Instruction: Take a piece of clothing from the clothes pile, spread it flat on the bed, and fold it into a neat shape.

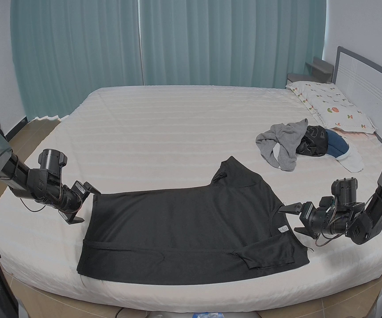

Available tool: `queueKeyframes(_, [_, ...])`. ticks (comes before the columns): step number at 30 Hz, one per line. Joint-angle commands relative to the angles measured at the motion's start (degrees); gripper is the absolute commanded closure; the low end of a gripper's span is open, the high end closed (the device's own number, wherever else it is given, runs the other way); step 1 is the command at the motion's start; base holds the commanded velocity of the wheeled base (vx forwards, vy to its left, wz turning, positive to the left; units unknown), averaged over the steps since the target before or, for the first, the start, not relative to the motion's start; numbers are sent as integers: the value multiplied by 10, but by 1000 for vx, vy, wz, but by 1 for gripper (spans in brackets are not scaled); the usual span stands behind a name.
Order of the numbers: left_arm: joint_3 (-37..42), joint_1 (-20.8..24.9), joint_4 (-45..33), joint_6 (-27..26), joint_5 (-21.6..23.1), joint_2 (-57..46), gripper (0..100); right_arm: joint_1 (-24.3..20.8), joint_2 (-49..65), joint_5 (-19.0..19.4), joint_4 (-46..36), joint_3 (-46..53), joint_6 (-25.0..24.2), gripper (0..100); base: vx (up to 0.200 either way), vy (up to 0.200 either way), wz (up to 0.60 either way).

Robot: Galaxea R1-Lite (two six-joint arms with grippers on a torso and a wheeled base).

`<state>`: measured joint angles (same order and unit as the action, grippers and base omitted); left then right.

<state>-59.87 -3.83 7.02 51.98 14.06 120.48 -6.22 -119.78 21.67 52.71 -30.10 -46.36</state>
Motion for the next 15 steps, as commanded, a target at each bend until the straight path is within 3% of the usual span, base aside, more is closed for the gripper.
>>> queueKeyframes(1, [-1, -1, 0, 1, 0, 1, 0, 0, -2, 0, 0, 1, 0, 0, 0, 0, 0])
queueKeyframes(15, [7, 0, -8, -2, -1, -8, 0, -1, 0, 0, -1, 16, 10, 0, 0, 0, 0])
